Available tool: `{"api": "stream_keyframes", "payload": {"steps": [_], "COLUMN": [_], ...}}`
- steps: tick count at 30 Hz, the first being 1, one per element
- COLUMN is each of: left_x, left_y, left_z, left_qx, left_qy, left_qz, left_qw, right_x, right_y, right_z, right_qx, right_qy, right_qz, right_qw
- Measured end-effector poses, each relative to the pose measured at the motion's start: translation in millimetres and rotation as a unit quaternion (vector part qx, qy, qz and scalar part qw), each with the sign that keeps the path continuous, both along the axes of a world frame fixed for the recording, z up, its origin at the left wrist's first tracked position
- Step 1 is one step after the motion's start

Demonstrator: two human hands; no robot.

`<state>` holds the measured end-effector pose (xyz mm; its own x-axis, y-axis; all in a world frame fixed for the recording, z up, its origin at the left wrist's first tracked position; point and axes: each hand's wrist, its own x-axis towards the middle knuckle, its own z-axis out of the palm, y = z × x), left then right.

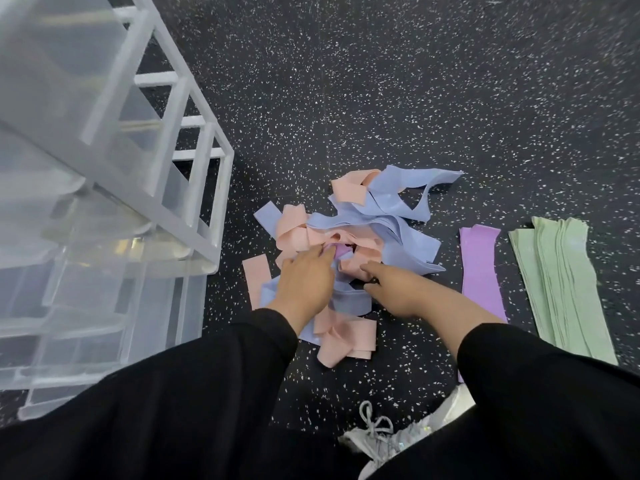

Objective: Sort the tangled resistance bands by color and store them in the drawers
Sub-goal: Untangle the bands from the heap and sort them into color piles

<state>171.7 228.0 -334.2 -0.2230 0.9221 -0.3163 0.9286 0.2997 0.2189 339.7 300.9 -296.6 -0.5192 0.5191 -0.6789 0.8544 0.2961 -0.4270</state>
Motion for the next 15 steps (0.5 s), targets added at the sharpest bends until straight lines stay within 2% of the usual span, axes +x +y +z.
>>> {"api": "stream_keyframes", "payload": {"steps": [3, 6, 8, 10, 13, 15], "left_x": [-4, -8, -10, -10, -8, -10], "left_y": [12, 20, 20, 18, 8, 1], "left_z": [-1, 4, 11, 24, 47, 60], "left_qx": [0.026, 0.083, 0.140, 0.168, 0.198, 0.204], "left_qy": [0.017, 0.000, -0.077, -0.171, -0.263, -0.285], "left_qz": [-0.004, 0.049, 0.136, 0.218, 0.263, 0.275], "left_qw": [1.000, 0.995, 0.978, 0.946, 0.907, 0.896], "right_x": [2, 1, -1, -5, -10, -13], "right_y": [1, 1, 2, 4, 7, 5], "right_z": [-3, 1, 9, 20, 24, 28], "right_qx": [0.000, 0.004, 0.011, 0.041, 0.080, 0.077], "right_qy": [-0.005, 0.018, 0.043, 0.083, 0.160, 0.185], "right_qz": [-0.001, -0.007, -0.009, -0.051, -0.132, -0.154], "right_qw": [1.000, 1.000, 0.999, 0.994, 0.975, 0.967]}}
